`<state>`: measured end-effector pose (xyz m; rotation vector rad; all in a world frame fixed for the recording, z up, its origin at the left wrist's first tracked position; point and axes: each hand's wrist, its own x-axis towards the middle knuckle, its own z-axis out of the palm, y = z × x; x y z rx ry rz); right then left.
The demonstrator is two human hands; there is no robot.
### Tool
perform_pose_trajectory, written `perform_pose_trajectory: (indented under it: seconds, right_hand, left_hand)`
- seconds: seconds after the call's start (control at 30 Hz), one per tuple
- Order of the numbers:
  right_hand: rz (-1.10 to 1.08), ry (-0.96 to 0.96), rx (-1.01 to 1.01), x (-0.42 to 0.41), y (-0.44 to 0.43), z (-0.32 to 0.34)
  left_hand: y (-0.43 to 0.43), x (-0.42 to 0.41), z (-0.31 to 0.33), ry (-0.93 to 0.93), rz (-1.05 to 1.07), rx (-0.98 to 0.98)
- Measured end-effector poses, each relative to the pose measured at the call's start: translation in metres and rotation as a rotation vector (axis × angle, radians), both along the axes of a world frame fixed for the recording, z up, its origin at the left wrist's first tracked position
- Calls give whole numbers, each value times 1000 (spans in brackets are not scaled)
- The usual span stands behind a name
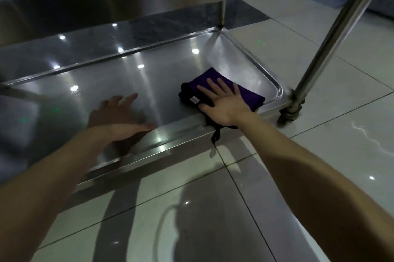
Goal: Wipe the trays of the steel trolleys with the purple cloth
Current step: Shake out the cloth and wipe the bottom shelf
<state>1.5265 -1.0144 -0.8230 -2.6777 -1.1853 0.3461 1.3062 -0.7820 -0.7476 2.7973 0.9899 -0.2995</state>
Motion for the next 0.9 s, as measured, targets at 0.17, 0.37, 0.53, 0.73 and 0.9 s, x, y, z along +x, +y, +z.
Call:
perform_pose_trajectory:
  seconds: [0.17,0.37,0.53,0.73,0.9]
  right_hand:
    - [85,-7,10,54,-18,5]
    - [-185,-48,2,125,22,13]
    - [-168,-60,-58,105,120,19]
    - [337,-37,-37,9,189,14]
    - [517,-43,-28,-4,159,13]
  left_hand:
    - [14,31,5,101,-25,-36]
    - [22,26,-16,71,-52,-17]
    - [22,27,-18,85,-69,-12]
    - [17,25,-11,91,-86,-15]
    - [11,22,-5,105,-75,-45]
